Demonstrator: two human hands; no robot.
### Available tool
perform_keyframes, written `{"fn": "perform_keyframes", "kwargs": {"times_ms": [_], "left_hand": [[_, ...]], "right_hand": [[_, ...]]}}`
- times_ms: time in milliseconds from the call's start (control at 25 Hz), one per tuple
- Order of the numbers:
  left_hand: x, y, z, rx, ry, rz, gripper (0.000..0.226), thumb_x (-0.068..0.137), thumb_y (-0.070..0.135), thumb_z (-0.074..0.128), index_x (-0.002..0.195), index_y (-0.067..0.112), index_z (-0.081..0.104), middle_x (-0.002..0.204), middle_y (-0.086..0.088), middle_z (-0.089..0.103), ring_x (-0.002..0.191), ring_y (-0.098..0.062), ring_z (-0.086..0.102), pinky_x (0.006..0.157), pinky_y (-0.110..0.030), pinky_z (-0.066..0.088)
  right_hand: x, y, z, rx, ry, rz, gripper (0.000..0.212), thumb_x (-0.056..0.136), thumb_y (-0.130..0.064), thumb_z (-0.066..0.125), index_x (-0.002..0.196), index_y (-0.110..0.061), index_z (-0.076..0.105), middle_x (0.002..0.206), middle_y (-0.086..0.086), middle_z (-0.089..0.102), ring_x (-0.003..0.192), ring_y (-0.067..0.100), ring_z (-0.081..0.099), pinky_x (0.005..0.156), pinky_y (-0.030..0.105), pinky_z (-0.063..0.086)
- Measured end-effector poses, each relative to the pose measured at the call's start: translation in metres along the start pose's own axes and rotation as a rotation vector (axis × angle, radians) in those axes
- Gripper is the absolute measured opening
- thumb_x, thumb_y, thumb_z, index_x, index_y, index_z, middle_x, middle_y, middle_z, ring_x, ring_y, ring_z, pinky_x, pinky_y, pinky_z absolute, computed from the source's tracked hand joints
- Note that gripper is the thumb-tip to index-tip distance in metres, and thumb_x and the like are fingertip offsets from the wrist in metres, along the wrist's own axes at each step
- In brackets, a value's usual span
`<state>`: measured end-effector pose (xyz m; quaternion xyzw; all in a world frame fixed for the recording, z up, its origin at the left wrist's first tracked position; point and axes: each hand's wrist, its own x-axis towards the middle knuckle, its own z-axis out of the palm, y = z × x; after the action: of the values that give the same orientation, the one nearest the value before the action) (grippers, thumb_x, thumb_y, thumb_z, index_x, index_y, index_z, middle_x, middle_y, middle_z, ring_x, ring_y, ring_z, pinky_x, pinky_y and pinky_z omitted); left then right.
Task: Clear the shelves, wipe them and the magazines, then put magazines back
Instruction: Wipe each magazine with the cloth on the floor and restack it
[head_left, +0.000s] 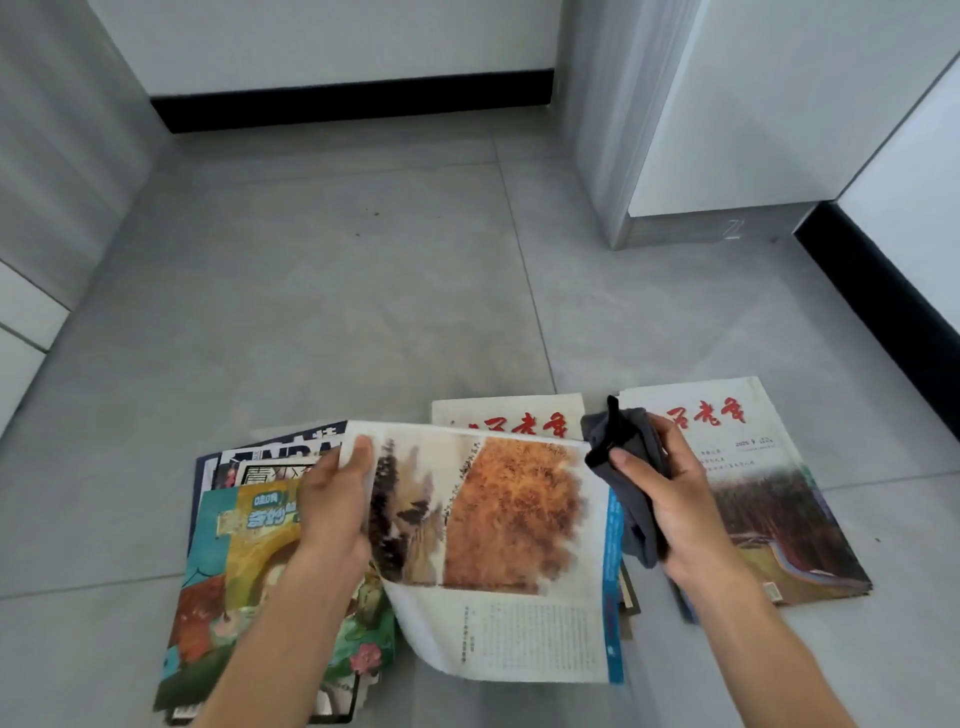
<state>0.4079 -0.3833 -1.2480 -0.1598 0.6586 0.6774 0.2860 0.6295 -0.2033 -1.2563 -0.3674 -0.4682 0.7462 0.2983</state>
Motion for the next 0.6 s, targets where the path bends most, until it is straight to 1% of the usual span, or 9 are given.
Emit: {"fn": "perform_keyframes", "kwargs": {"times_ms": [40, 160, 240, 320, 400, 440, 520, 560, 600], "left_hand": [[0.001, -0.007, -0.006, 0.127, -0.051, 0.007, 0.007, 0.087, 0.009, 0.07, 0.088, 0.015, 0.067, 0.076, 0.001, 0.076, 0.073, -0.014, 0.072, 0.065, -0.028, 0.057], [0.005, -0.007, -0.031, 0.566, -0.389, -0.015, 0.023, 0.078, 0.002, 0.076, 0.099, 0.012, 0.07, 0.093, -0.008, 0.077, 0.088, -0.025, 0.073, 0.073, -0.035, 0.056], [0.011, 0.008, -0.043, 0.628, -0.568, -0.031, 0.031, 0.069, 0.004, 0.081, 0.097, 0.011, 0.071, 0.093, -0.012, 0.076, 0.087, -0.027, 0.072, 0.071, -0.034, 0.054], [0.014, 0.017, -0.041, 0.692, -0.696, -0.042, 0.034, 0.062, 0.018, 0.088, 0.094, 0.016, 0.075, 0.092, -0.011, 0.076, 0.087, -0.023, 0.072, 0.073, -0.031, 0.054], [0.005, 0.016, -0.018, 0.947, -0.878, -0.005, 0.027, 0.073, 0.023, 0.085, 0.099, 0.022, 0.076, 0.095, -0.001, 0.077, 0.092, -0.015, 0.072, 0.081, -0.027, 0.055], [0.001, 0.008, -0.002, 1.066, -0.949, 0.063, 0.021, 0.079, 0.027, 0.081, 0.099, 0.023, 0.076, 0.094, 0.003, 0.077, 0.09, -0.01, 0.071, 0.081, -0.025, 0.054], [-0.01, -0.017, 0.027, 1.146, -1.02, 0.269, 0.01, 0.085, 0.031, 0.074, 0.083, 0.022, 0.071, 0.074, 0.006, 0.071, 0.07, -0.005, 0.064, 0.066, -0.028, 0.047], [-0.013, -0.028, 0.034, 1.115, -0.996, 0.361, 0.016, 0.087, 0.027, 0.071, 0.073, 0.021, 0.065, 0.063, 0.008, 0.061, 0.06, -0.006, 0.054, 0.059, -0.029, 0.04], [-0.015, -0.034, 0.036, 1.046, -0.941, 0.397, 0.02, 0.089, 0.022, 0.069, 0.071, 0.018, 0.062, 0.059, 0.009, 0.053, 0.057, -0.007, 0.047, 0.057, -0.029, 0.035]], "right_hand": [[0.004, 0.003, -0.001, -0.039, 0.025, 0.016, 0.04, 0.079, 0.005, 0.069, 0.114, -0.012, 0.062, 0.104, 0.005, 0.074, 0.092, 0.016, 0.071, 0.071, 0.022, 0.056], [0.008, -0.003, -0.017, -0.134, 0.019, 0.052, 0.04, 0.083, 0.017, 0.061, 0.107, -0.015, 0.064, 0.092, 0.0, 0.076, 0.086, 0.014, 0.071, 0.067, 0.02, 0.055], [0.013, -0.013, -0.027, -0.177, -0.039, 0.036, 0.042, 0.081, 0.019, 0.061, 0.107, -0.014, 0.063, 0.09, -0.001, 0.076, 0.084, 0.013, 0.071, 0.067, 0.019, 0.055], [0.017, -0.022, -0.028, -0.226, -0.148, 0.015, 0.042, 0.078, 0.018, 0.066, 0.11, -0.01, 0.062, 0.092, -0.001, 0.076, 0.087, 0.013, 0.071, 0.07, 0.019, 0.054], [0.019, -0.025, -0.015, -0.331, -0.29, -0.011, 0.045, 0.073, 0.011, 0.075, 0.111, -0.008, 0.063, 0.096, -0.001, 0.075, 0.093, 0.012, 0.07, 0.077, 0.019, 0.053], [0.018, -0.023, -0.003, -0.386, -0.348, -0.02, 0.046, 0.071, 0.011, 0.078, 0.111, -0.008, 0.064, 0.098, -0.002, 0.075, 0.095, 0.011, 0.069, 0.08, 0.02, 0.052], [0.017, -0.015, 0.021, -0.449, -0.376, -0.04, 0.045, 0.074, 0.012, 0.077, 0.111, -0.01, 0.065, 0.103, -0.001, 0.075, 0.099, 0.012, 0.069, 0.087, 0.024, 0.053], [0.017, -0.013, 0.028, -0.455, -0.367, -0.056, 0.044, 0.076, 0.011, 0.077, 0.111, -0.012, 0.066, 0.106, 0.001, 0.074, 0.102, 0.014, 0.069, 0.09, 0.028, 0.054], [0.017, -0.012, 0.031, -0.451, -0.358, -0.065, 0.042, 0.077, 0.006, 0.077, 0.112, -0.015, 0.066, 0.109, 0.003, 0.074, 0.105, 0.018, 0.069, 0.092, 0.032, 0.055]]}}
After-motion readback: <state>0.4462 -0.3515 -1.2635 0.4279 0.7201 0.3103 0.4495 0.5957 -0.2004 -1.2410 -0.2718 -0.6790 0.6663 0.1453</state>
